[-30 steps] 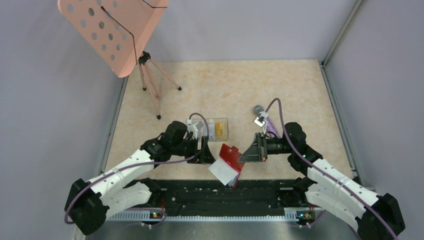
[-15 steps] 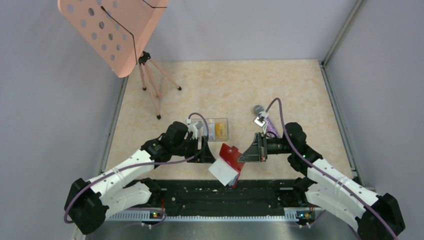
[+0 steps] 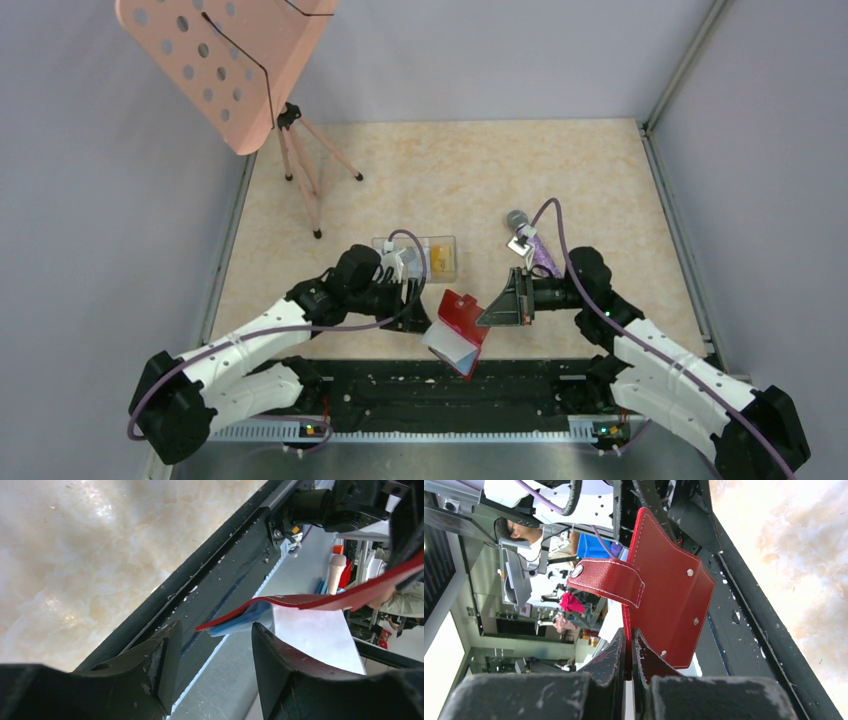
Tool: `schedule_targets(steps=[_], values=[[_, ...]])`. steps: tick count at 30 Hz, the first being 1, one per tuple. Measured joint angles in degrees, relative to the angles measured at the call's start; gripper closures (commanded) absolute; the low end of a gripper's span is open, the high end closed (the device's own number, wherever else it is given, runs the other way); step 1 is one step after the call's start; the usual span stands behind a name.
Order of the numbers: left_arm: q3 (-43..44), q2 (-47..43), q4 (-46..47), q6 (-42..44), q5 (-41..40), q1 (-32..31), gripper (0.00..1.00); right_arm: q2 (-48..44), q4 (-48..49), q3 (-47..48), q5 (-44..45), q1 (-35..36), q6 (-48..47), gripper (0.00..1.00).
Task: Put the credit cards into the card holder
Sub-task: Open the card holder.
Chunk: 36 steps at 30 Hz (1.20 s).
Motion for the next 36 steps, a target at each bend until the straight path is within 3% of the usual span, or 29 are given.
schedule_targets(steps=[11, 21, 28, 36], values=[[-0.02, -3.63, 5.79, -0.37, 6.51, -0.11, 0.28, -0.04, 0.66, -0.2, -1.03, 0.0, 0.57, 1.0], [-1.88, -2.69, 17.44, -3.41, 9.73, -0.11, 0.23, -2.01, 6.29, -3.52, -2.95, 0.0, 5.86, 1.0], [-2.23, 1.62, 28.41, -7.3, 14.88, -0.13, 0.25, -2.64, 12.0, -3.74, -3.82, 0.0, 10.36, 1.0], [-2.93, 2.32, 38.99, -12.33, 20.61, -0.46, 0.43, -2.64, 15.19, -3.74, -3.82, 0.0, 12.87, 1.0]])
